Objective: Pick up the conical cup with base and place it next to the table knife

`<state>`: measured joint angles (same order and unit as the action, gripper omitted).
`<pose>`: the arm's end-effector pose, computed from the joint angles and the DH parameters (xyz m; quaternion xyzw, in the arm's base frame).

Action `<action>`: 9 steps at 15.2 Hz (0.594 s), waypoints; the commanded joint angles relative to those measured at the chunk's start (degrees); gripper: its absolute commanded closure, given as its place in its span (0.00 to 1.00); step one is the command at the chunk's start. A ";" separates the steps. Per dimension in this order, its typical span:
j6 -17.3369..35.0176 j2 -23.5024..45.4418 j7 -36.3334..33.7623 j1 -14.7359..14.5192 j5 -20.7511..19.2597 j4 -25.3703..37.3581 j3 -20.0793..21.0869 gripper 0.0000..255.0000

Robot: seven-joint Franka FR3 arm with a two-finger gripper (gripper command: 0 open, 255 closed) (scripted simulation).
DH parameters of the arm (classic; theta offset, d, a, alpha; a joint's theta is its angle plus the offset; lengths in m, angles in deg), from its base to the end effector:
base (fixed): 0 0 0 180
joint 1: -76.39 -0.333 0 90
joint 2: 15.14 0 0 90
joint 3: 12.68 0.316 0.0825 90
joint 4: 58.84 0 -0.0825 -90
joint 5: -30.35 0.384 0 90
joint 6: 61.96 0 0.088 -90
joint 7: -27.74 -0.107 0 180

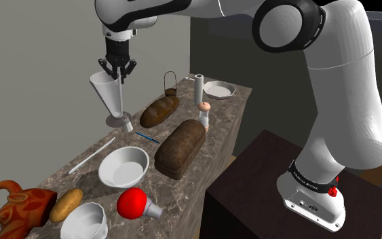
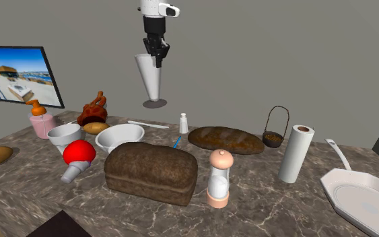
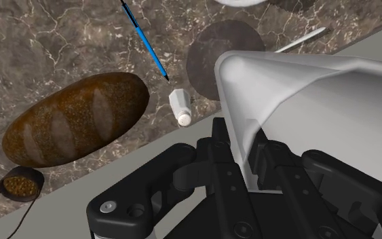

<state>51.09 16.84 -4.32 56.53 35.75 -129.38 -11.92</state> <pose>0.6878 0.2627 0.4659 -0.9880 0.1148 -0.0607 0.0839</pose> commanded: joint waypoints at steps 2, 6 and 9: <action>2.19 0.18 0.22 0.02 0.08 -1.93 0.01 1.00; 5.05 0.53 0.50 0.01 0.19 -4.45 0.05 1.00; 7.11 0.94 0.70 0.01 0.28 -6.11 0.07 1.00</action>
<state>57.52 17.65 -3.63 56.59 36.02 -135.04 -11.86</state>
